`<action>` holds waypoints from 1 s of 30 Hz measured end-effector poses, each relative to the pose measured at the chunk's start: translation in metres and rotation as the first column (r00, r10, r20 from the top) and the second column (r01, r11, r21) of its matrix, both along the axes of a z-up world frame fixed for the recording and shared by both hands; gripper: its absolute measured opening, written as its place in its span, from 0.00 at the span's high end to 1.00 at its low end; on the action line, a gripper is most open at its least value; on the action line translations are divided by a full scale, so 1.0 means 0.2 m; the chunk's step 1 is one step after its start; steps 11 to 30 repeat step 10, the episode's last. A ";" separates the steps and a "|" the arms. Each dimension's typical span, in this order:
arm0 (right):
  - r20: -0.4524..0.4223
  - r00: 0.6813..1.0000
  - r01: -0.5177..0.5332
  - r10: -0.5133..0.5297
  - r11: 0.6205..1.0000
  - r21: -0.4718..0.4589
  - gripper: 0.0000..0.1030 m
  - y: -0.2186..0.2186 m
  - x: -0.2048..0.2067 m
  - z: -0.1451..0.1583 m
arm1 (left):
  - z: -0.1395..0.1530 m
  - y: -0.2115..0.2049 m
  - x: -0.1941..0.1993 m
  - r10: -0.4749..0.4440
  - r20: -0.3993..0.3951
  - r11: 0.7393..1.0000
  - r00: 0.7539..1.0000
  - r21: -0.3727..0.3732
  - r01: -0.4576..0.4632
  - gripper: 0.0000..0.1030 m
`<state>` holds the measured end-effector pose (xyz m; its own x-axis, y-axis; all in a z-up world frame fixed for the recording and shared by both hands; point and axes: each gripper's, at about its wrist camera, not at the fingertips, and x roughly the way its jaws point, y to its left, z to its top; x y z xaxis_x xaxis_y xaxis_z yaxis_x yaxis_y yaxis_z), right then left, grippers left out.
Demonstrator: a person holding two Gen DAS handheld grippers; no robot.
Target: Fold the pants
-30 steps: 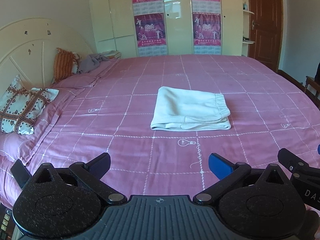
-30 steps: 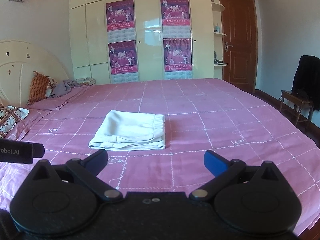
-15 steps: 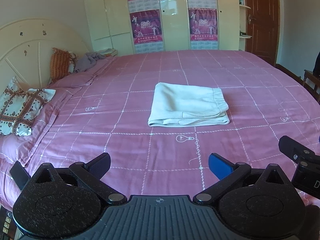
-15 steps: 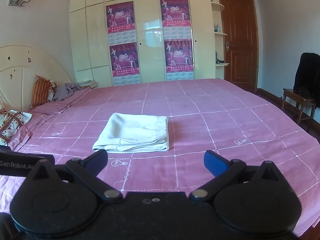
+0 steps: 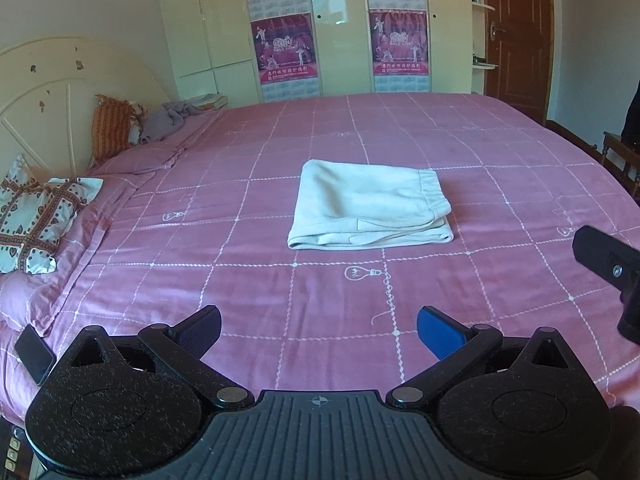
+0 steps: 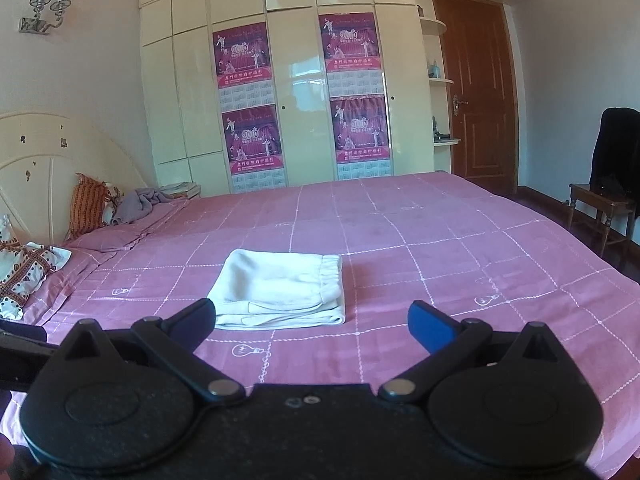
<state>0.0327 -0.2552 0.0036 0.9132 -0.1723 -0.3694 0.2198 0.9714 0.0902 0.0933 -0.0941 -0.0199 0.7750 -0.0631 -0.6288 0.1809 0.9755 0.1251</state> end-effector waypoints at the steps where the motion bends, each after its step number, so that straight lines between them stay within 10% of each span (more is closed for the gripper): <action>1: 0.014 1.000 0.002 -0.002 1.000 0.008 0.00 -0.01 -0.01 0.01 | 0.00 0.00 0.01 -0.006 -0.003 1.000 1.000 -0.002 0.006 0.00; 30: 0.079 0.997 0.016 -0.018 0.999 0.036 0.00 -0.04 -0.01 0.07 | 0.02 0.03 0.06 -0.033 0.002 0.996 0.999 -0.086 0.033 0.00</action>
